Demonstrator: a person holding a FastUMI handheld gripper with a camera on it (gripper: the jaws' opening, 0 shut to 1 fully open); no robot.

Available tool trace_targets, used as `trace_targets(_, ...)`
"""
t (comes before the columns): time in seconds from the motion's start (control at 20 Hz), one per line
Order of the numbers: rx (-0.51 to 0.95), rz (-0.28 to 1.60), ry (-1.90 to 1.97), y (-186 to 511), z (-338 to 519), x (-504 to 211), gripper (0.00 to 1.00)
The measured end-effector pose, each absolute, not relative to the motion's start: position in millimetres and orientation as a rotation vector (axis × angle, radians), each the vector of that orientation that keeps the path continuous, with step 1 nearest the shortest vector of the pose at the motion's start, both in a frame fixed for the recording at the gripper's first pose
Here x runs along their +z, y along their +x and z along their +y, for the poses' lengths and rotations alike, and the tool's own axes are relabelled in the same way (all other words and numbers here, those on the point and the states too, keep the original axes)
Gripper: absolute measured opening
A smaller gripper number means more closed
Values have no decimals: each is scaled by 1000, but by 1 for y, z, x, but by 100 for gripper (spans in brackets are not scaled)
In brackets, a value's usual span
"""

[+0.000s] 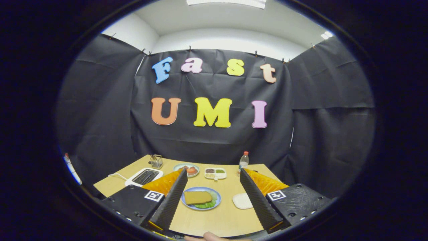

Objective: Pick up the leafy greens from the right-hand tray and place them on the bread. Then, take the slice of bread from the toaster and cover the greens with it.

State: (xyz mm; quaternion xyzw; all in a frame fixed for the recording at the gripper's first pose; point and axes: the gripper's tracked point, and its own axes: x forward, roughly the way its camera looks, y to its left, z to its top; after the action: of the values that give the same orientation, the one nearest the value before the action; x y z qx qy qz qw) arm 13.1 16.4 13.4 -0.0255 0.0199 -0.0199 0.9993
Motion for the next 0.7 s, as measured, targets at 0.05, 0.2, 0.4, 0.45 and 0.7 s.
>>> trace_targets(0.05,-34,17,-52,3,16,19,96)
trace_targets(0.2,-50,-34,-27,-18,0,24,96)
trace_targets(0.4,-66,-41,15,-29,-17,19,95)
trace_targets(0.45,-62,-32,25,-30,-18,16,95)
trace_targets(0.7,-24,-29,43,-26,-20,14,95)
